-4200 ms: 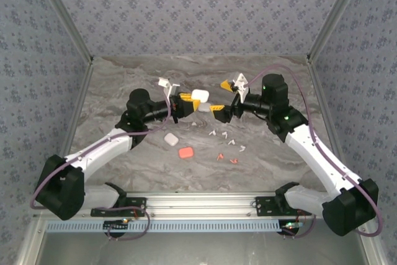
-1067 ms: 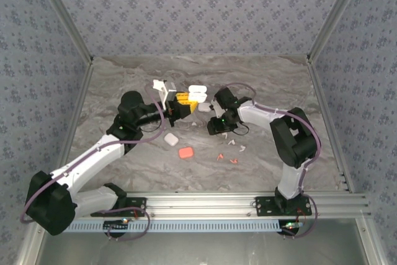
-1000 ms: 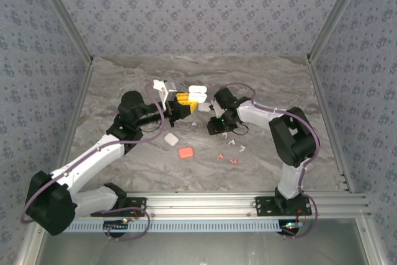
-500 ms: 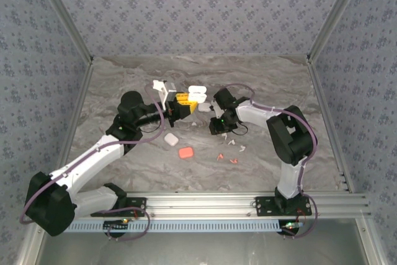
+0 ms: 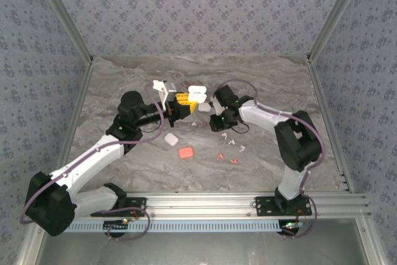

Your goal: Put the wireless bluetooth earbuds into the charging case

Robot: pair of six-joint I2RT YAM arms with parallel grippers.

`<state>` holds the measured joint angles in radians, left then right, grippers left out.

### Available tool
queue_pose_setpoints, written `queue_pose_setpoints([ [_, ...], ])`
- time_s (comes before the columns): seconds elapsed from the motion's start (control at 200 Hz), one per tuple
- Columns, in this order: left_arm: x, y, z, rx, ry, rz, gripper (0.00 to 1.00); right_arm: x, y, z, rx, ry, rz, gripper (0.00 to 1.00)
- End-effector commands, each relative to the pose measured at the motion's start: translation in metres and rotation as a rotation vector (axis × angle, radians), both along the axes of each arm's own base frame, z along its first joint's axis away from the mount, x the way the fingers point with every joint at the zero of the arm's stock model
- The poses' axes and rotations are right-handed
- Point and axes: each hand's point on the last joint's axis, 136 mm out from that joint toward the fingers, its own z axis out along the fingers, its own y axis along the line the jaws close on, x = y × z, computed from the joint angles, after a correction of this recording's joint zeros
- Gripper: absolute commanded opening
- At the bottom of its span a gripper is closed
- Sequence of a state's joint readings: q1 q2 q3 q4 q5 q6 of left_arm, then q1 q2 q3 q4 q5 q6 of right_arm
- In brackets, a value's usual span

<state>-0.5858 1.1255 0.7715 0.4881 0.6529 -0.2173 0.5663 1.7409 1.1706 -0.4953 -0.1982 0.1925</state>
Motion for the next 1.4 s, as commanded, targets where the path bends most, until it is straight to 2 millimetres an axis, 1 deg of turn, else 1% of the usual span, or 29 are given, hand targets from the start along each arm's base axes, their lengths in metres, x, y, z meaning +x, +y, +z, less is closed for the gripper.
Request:
queue_pose_setpoints([
  [0.0,-0.003,0.000,0.012,-0.020,-0.027,0.002,0.00,-0.001,-0.017,0.057,-0.035,-0.165,0.052,0.22],
  [0.065,-0.002,-0.001,0.007,-0.022,-0.008,0.000,0.00,-0.004,-0.028,0.082,-0.058,-0.246,0.078,0.22],
  [0.085,-0.002,-0.001,0.004,-0.020,0.000,-0.002,0.00,-0.003,-0.030,0.093,-0.059,-0.283,0.082,0.22],
  [0.115,-0.001,-0.002,0.001,-0.020,0.009,-0.003,0.00,-0.008,-0.039,0.105,-0.082,-0.311,0.085,0.22],
  [0.2,-0.001,-0.005,-0.008,-0.013,0.032,-0.007,0.00,-0.015,-0.052,0.133,-0.108,-0.404,0.106,0.22],
  [0.21,-0.001,-0.006,-0.009,-0.012,0.034,-0.009,0.00,-0.013,-0.051,0.147,-0.099,-0.438,0.107,0.22],
  [0.22,-0.001,-0.006,-0.010,-0.011,0.035,-0.010,0.00,-0.013,-0.052,0.154,-0.098,-0.456,0.109,0.22],
  [0.295,0.000,-0.011,-0.016,-0.002,0.049,-0.018,0.00,-0.018,-0.060,0.188,-0.117,-0.562,0.148,0.22],
  [0.365,0.000,-0.017,-0.021,0.008,0.056,-0.030,0.00,-0.023,-0.062,0.214,-0.128,-0.640,0.186,0.22],
  [0.485,0.000,-0.028,-0.028,0.022,0.064,-0.059,0.00,-0.031,-0.059,0.248,-0.173,-0.752,0.282,0.22],
  [0.565,-0.002,-0.036,-0.030,0.031,0.060,-0.087,0.00,-0.036,-0.054,0.264,-0.215,-0.815,0.352,0.22],
  [0.65,-0.005,-0.043,-0.032,0.050,0.055,-0.121,0.00,-0.042,-0.044,0.279,-0.246,-0.880,0.437,0.23],
  [0.725,-0.005,-0.047,-0.033,0.063,0.051,-0.134,0.00,-0.048,-0.035,0.287,-0.278,-0.924,0.510,0.23],
  [0.8,-0.005,-0.049,-0.033,0.063,0.049,-0.143,0.00,-0.051,-0.028,0.288,-0.319,-0.948,0.569,0.23],
  [0.964,-0.005,-0.050,-0.034,0.063,0.050,-0.149,0.00,-0.055,-0.016,0.278,-0.375,-0.946,0.661,0.24],
  [1.139,-0.006,-0.050,-0.033,0.061,0.050,-0.151,0.00,-0.056,0.000,0.266,-0.374,-0.928,0.720,0.24],
  [1.394,-0.007,-0.049,-0.032,0.062,0.043,-0.153,0.00,-0.054,0.011,0.262,-0.369,-0.926,0.758,0.24],
])
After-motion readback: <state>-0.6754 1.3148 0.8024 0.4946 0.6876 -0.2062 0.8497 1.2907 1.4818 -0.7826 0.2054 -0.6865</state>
